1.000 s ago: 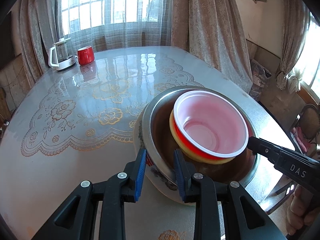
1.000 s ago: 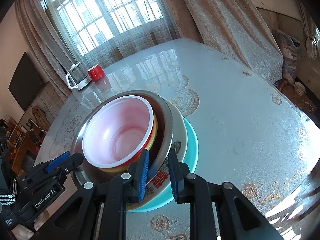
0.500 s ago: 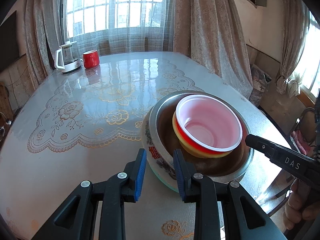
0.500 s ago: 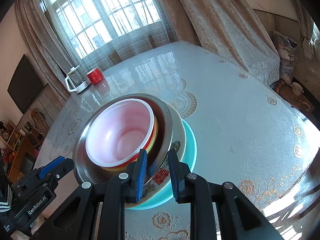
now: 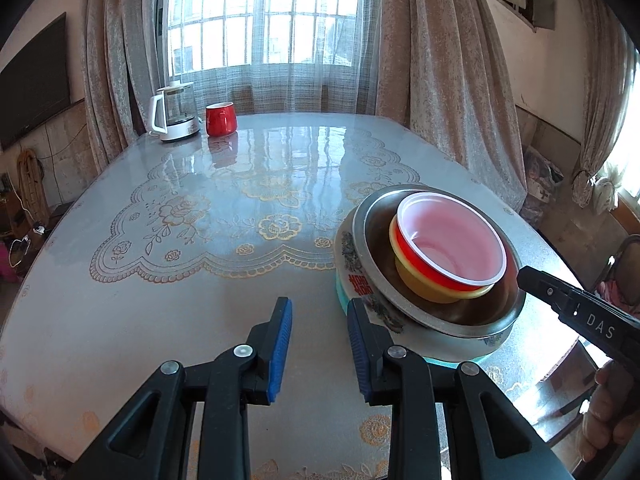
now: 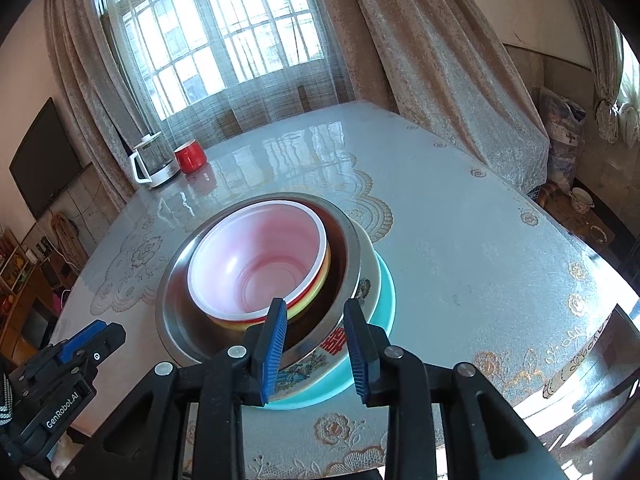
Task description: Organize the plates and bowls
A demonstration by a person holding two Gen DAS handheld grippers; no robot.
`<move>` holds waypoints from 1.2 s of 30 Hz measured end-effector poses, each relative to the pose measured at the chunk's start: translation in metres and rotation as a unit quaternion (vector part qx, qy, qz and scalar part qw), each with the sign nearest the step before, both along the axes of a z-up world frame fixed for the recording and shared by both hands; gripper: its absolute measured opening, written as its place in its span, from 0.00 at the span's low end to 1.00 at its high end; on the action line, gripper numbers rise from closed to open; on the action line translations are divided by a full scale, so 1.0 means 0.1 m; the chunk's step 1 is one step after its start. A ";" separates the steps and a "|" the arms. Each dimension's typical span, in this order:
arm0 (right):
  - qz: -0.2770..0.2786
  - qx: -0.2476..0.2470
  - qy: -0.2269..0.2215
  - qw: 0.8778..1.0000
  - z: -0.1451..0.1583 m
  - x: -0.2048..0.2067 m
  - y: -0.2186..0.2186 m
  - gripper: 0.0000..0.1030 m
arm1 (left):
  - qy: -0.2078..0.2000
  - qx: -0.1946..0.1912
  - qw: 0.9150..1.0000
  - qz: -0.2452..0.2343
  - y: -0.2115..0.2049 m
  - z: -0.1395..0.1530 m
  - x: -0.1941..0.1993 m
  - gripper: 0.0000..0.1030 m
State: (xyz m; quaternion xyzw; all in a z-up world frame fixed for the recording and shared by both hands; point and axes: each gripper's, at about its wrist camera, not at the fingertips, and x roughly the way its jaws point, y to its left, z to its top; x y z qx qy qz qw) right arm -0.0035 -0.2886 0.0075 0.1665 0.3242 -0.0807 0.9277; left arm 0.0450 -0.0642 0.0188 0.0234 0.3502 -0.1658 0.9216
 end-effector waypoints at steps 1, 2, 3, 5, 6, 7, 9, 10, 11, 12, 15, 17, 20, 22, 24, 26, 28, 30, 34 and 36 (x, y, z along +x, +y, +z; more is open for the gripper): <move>0.000 -0.004 -0.001 1.000 0.01 -0.01 0.03 0.29 | -0.002 0.000 1.000 0.006 0.03 0.00 -0.02 0.29; -0.002 -0.009 -0.003 1.000 0.02 -0.03 0.07 0.30 | -0.005 0.000 1.000 0.011 0.06 0.00 -0.03 0.29; -0.006 -0.016 -0.006 1.000 0.03 -0.05 0.10 0.31 | -0.007 -0.001 1.000 0.014 0.08 0.00 -0.05 0.29; -0.013 -0.032 -0.015 0.999 0.06 -0.10 0.18 0.32 | -0.011 -0.002 1.000 0.019 0.12 -0.02 -0.10 0.31; -0.017 -0.040 -0.019 0.999 0.07 -0.13 0.23 0.34 | -0.014 -0.003 1.000 0.021 0.14 -0.03 -0.14 0.32; -0.020 -0.045 -0.022 0.999 0.08 -0.17 0.27 0.35 | -0.016 -0.003 1.000 0.022 0.14 -0.03 -0.18 0.33; -0.025 -0.059 -0.027 0.998 0.07 -0.22 0.36 0.37 | -0.020 -0.003 0.999 0.026 0.16 -0.05 -0.24 0.34; -0.031 -0.067 -0.029 0.997 0.06 -0.25 0.39 0.37 | -0.020 -0.003 0.999 0.027 0.17 -0.06 -0.26 0.34; -0.036 -0.072 -0.030 0.996 0.05 -0.27 0.41 0.38 | -0.021 -0.003 0.999 0.027 0.16 -0.06 -0.29 0.35; -0.039 -0.073 -0.029 0.996 0.04 -0.29 0.43 0.38 | -0.023 -0.003 0.999 0.027 0.16 -0.07 -0.32 0.35; -0.050 -0.078 -0.028 0.995 0.02 -0.32 0.44 0.39 | -0.034 0.002 0.999 0.030 0.14 -0.07 -0.39 0.38; -0.054 -0.075 -0.026 0.995 0.02 -0.33 0.43 0.40 | -0.036 0.003 0.999 0.028 0.13 -0.06 -0.41 0.41; -0.058 -0.083 -0.028 0.995 0.03 -0.34 0.44 0.40 | -0.043 0.003 0.999 0.027 0.11 -0.03 -0.45 0.44; -0.058 -0.090 -0.032 0.994 0.05 -0.36 0.46 0.40 | -0.045 0.003 0.999 0.026 0.09 -0.02 -0.47 0.46; -0.057 -0.094 -0.036 0.993 0.06 -0.37 0.48 0.40 | -0.047 0.006 0.999 0.025 0.07 -0.01 -0.47 0.47; -0.057 -0.097 -0.037 0.993 0.06 -0.37 0.49 0.41 | -0.048 0.009 0.999 0.024 0.05 -0.02 -0.48 0.47; -0.058 -0.097 -0.037 0.993 0.05 -0.38 0.48 0.41 | -0.046 0.009 0.999 0.022 0.04 -0.02 -0.49 0.48; -0.058 -0.096 -0.036 0.993 0.04 -0.37 0.48 0.41 | -0.046 0.011 0.999 0.022 0.02 -0.02 -0.50 0.48; -0.057 -0.094 -0.034 0.993 0.02 -0.37 0.47 0.41 | -0.046 0.012 0.999 0.024 0.01 -0.03 -0.50 0.49; -0.057 -0.095 -0.034 0.993 0.02 -0.37 0.48 0.41 | -0.047 0.013 0.999 0.024 0.01 -0.03 -0.50 0.50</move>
